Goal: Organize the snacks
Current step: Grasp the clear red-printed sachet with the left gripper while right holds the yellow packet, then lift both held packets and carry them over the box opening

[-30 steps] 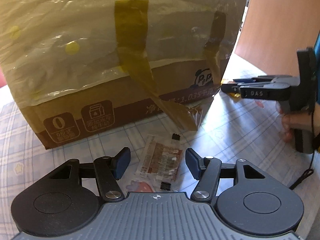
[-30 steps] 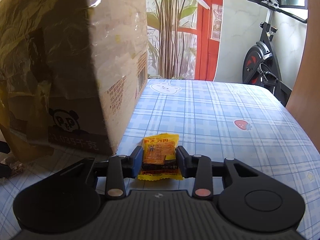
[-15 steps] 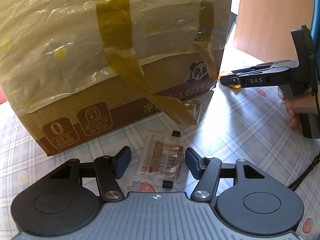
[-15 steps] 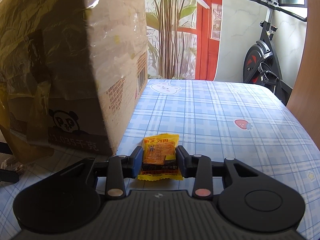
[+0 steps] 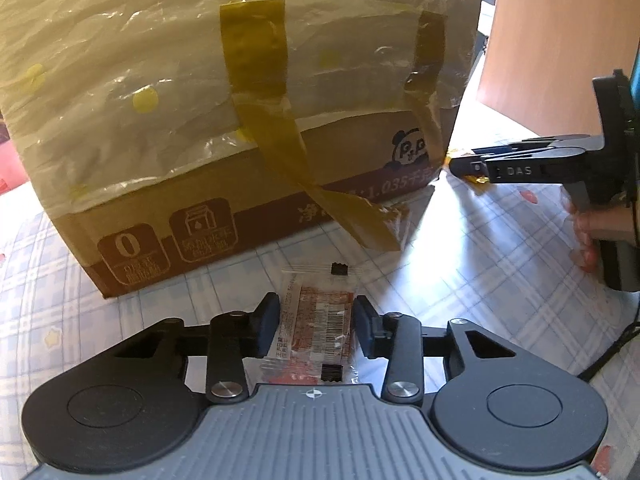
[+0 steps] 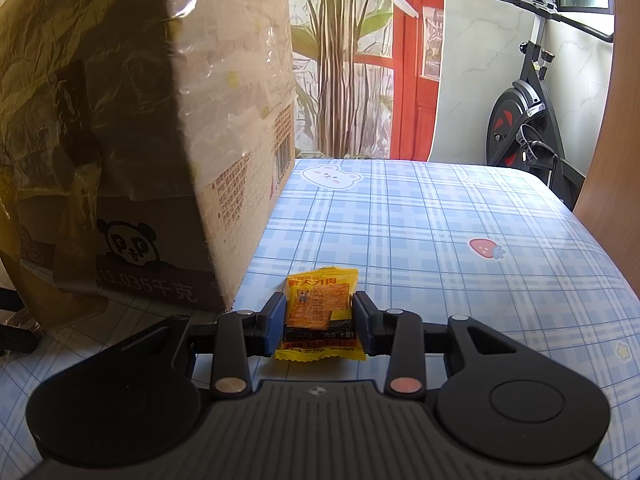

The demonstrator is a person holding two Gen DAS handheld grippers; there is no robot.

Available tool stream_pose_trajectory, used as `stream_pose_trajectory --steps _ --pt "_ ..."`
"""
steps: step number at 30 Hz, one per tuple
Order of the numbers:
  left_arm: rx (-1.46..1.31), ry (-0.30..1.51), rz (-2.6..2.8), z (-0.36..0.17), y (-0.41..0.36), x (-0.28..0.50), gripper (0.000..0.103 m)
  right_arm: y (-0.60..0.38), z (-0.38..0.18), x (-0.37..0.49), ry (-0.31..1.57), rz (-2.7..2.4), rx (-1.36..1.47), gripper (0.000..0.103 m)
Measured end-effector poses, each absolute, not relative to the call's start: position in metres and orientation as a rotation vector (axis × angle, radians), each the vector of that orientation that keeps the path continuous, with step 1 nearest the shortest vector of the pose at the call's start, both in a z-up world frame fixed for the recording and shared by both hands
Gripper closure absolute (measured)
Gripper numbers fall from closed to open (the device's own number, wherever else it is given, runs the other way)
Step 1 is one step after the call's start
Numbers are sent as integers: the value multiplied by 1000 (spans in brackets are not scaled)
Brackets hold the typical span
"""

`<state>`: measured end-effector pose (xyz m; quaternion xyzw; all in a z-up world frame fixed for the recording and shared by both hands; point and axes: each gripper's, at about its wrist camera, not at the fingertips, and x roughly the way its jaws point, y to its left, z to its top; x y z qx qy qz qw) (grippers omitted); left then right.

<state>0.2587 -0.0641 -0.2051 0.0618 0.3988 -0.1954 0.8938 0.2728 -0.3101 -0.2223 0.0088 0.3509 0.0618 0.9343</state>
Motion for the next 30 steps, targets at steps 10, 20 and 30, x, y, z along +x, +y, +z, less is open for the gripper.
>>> stream_pose_trajectory --steps 10,20,30 --pt "63 830 -419 -200 -54 242 63 -311 -222 273 714 121 24 68" --pt "38 766 -397 -176 -38 230 63 -309 -222 271 718 117 5 69" --pt "-30 691 -365 -151 -13 214 63 -309 -208 248 746 73 42 69"
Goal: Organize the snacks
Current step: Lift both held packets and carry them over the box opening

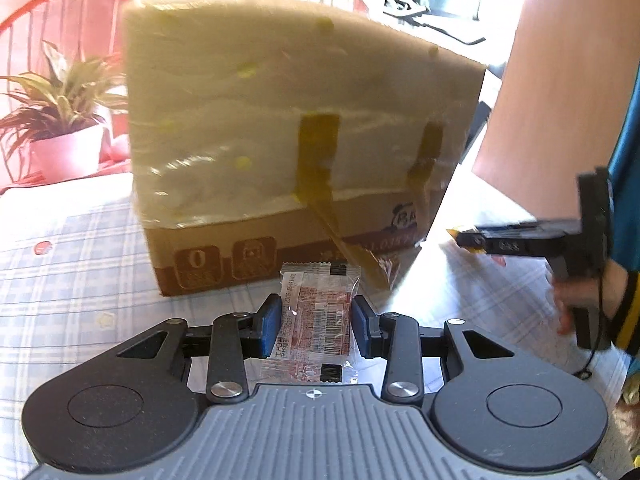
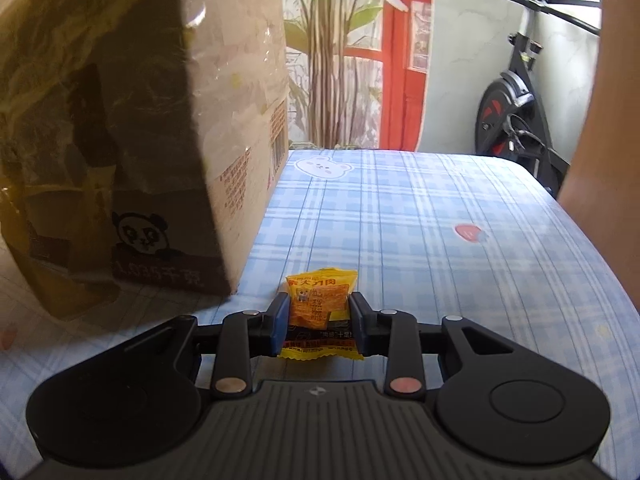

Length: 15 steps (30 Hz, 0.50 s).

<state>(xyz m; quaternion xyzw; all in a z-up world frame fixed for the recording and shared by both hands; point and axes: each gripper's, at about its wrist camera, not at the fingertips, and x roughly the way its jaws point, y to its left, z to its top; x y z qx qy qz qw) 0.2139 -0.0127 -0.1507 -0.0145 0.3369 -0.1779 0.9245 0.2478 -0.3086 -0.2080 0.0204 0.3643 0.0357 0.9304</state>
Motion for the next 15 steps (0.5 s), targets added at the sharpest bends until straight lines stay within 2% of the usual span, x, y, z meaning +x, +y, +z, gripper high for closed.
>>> stream_pose_trajectory --steps 8,15 --pt "-107 604 -312 -122 8 204 63 -301 -169 206 653 69 97 69" --pt "-117 482 -291 -79 17 204 63 -297 -112 190 511 78 122 69"
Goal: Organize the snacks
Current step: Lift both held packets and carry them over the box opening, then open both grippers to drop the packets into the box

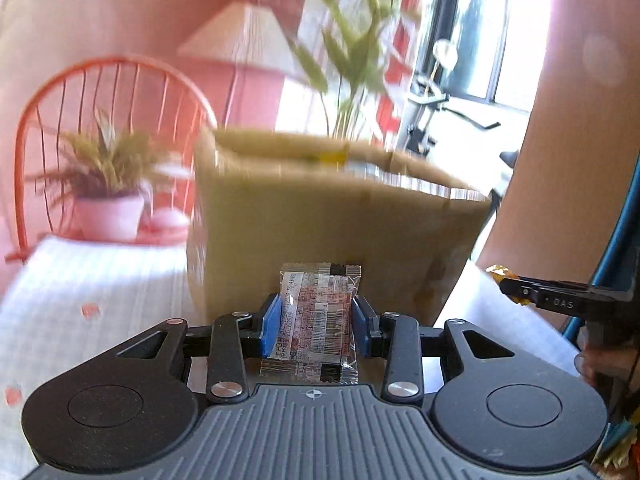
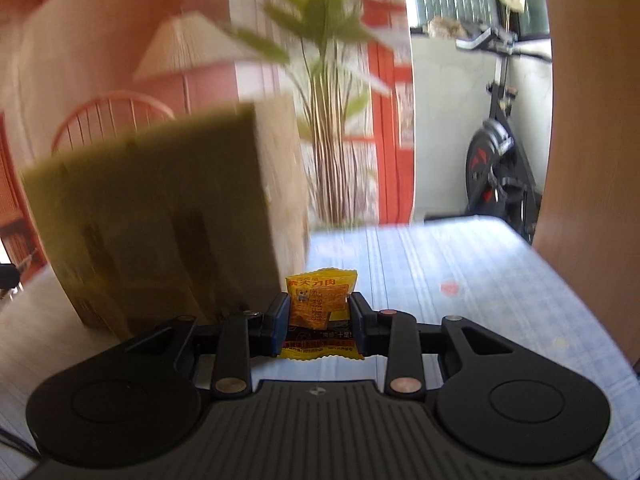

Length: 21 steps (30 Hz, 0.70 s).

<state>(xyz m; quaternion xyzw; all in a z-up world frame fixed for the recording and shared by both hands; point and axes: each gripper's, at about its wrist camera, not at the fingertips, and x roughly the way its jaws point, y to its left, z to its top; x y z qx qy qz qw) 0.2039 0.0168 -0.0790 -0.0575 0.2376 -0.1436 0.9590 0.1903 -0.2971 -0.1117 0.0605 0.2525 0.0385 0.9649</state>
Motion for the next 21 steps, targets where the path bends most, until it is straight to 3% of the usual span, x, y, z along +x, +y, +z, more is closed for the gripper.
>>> stream_pose_trajectory --steps 11,21 --pt "-67 325 -328 -11 0 236 63 -269 -26 217 317 181 92 69" --pt "-16 330 -305 -3 -14 292 63 -227 -24 282 341 256 38 69"
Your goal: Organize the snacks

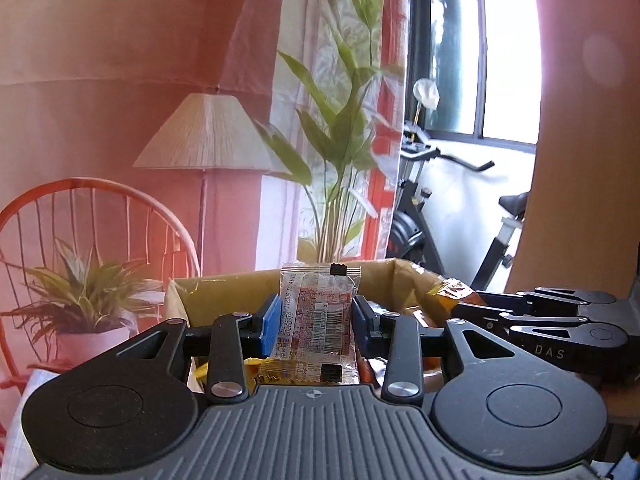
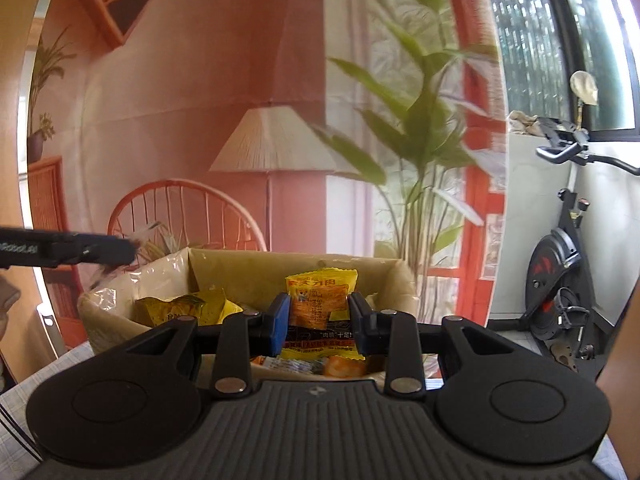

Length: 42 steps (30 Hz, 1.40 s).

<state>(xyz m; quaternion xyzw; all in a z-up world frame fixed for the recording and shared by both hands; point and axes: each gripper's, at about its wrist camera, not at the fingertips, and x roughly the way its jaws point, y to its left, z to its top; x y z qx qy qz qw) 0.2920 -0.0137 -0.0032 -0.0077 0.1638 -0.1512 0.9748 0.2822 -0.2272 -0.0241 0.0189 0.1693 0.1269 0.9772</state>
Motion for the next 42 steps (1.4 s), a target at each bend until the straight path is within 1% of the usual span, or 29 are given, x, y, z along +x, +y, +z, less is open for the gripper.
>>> stream_pose_trajectory --steps 4,13,19,22,24,26,28,30,31,33,35,37,38,41,42 --pt "13 349 -295 -12 -17 307 63 -224 -34 299 380 254 70 69" --pt "25 392 -286 -21 -18 313 61 -220 -44 311 422 261 94 69" --pt "20 420 -291 -24 -16 314 57 -215 -44 310 434 264 92 68" --pt "20 429 -300 -21 -15 314 53 -214 -43 309 436 259 88 66" --pt "23 438 -295 -20 -15 313 43 -214 -41 307 435 258 86 66" --pt "21 445 -283 -18 -14 312 37 -214 -39 305 433 256 81 65" --pt "18 449 -268 -14 -13 309 34 -213 -35 302 427 252 79 58" --pt "18 452 -252 -9 -11 305 25 -213 -30 296 418 246 78 53" --pt "16 448 -246 -7 -10 303 23 -213 -27 293 413 241 77 47" --pt "9 439 -234 -1 -8 296 15 -213 -21 287 401 235 75 40" --pt "-1 432 -225 6 -5 288 14 -213 -14 280 393 225 75 35" --pt "-9 427 -216 13 -3 280 13 -212 -5 272 387 214 74 21" --pt "-12 425 -220 17 -2 276 12 -212 -1 267 383 211 72 19" --pt "-17 411 -203 28 -1 261 10 -208 13 252 372 204 58 8" --pt "-16 408 -193 32 -1 255 9 -207 18 247 369 200 57 2"
